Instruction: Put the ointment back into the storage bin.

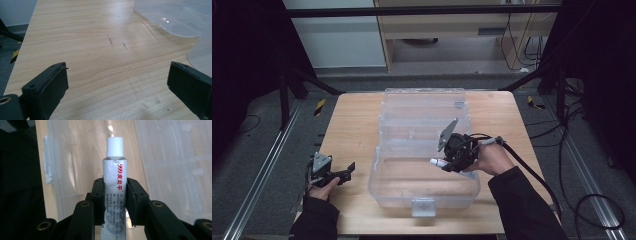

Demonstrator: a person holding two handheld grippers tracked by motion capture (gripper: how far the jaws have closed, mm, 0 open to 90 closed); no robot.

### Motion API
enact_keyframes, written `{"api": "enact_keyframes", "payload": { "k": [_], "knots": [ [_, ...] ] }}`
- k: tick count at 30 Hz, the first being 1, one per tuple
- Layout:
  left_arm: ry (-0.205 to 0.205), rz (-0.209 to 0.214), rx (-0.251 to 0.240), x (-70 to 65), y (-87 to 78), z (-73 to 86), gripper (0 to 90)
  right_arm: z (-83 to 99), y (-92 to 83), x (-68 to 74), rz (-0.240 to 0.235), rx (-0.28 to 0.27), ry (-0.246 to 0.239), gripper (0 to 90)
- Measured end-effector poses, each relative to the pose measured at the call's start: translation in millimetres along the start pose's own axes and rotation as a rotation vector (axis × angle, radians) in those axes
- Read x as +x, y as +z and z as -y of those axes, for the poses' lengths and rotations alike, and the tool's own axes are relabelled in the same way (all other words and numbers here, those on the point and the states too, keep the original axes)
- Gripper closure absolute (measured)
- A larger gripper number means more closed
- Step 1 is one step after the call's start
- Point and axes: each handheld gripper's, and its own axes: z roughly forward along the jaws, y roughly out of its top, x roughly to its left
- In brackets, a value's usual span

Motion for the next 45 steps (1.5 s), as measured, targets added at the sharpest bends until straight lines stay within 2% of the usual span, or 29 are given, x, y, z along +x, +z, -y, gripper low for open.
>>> {"api": "enact_keyframes", "payload": {
  "k": [2,3,5,10,14,39,43,44,45],
  "knots": [
    [0.000,0.000,0.000,0.0,0.0,0.0,2.7,-0.6,4.0,0.2,-0.009,0.016,-0.009,69.6],
    [0.000,0.000,0.000,0.0,0.0,0.0,2.7,-2.1,12.0,0.8,-0.025,0.049,-0.030,69.6],
    [0.000,0.001,0.000,0.1,-0.1,0.0,2.7,-3.2,20.0,1.0,-0.041,0.073,-0.041,69.6],
    [-0.002,0.002,-0.001,0.3,-0.1,0.0,2.7,-3.6,32.2,2.9,-0.068,0.102,-0.057,69.6],
    [0.000,0.002,0.000,0.2,-0.2,0.0,2.7,-1.7,46.0,5.8,-0.095,0.148,-0.085,69.5],
    [0.000,0.003,0.000,0.3,-0.1,0.0,2.7,8.9,87.1,13.4,-0.146,0.229,-0.129,69.4],
    [-0.002,0.004,0.000,0.4,0.0,0.0,2.7,11.1,92.3,13.1,-0.146,0.246,-0.123,69.4],
    [-0.002,0.004,0.000,0.4,0.0,0.0,2.7,11.9,93.7,13.9,-0.143,0.249,-0.107,69.3],
    [-0.001,0.005,0.001,0.4,0.0,0.0,2.7,13.3,95.0,12.2,-0.148,0.246,-0.127,69.3]
  ]
}}
